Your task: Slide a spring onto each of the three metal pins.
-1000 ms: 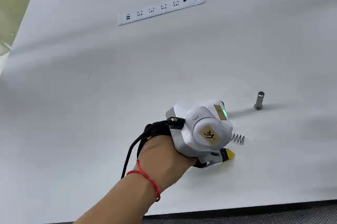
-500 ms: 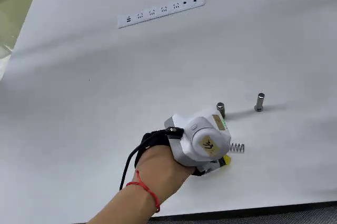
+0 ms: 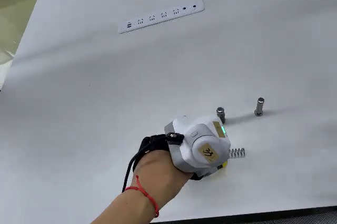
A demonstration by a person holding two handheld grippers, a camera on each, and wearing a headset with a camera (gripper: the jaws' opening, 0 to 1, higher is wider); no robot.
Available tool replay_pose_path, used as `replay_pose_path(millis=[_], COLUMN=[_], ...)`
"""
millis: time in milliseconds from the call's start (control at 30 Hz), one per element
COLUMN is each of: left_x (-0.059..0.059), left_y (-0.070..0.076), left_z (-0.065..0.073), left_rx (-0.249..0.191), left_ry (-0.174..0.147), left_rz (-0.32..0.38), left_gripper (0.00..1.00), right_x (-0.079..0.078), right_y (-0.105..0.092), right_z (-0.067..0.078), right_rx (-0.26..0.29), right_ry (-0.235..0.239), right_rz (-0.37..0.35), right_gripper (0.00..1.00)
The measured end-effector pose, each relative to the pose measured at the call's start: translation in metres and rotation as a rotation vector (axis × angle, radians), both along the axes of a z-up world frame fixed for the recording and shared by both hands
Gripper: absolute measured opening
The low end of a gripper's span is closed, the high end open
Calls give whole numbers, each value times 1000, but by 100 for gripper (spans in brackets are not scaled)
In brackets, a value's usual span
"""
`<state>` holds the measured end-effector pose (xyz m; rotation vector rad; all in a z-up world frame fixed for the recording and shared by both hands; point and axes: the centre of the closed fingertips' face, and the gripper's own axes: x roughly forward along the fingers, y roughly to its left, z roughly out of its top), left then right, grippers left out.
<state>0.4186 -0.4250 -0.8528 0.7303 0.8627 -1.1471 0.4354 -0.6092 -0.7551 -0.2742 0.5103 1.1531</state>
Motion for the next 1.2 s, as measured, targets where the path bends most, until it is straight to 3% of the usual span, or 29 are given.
replay_pose_path(millis=[533, 1200], left_x=[-1, -9], left_y=[0, -4], left_z=[0, 5], left_rx=[5, -58], left_ry=[-1, 27], left_rz=[-13, 21], left_gripper=[11, 11], right_x=[-4, -7], right_y=[0, 14], right_z=[-3, -1], right_rx=[1, 3], right_ry=[6, 8], right_rz=[2, 28], right_gripper=[86, 86])
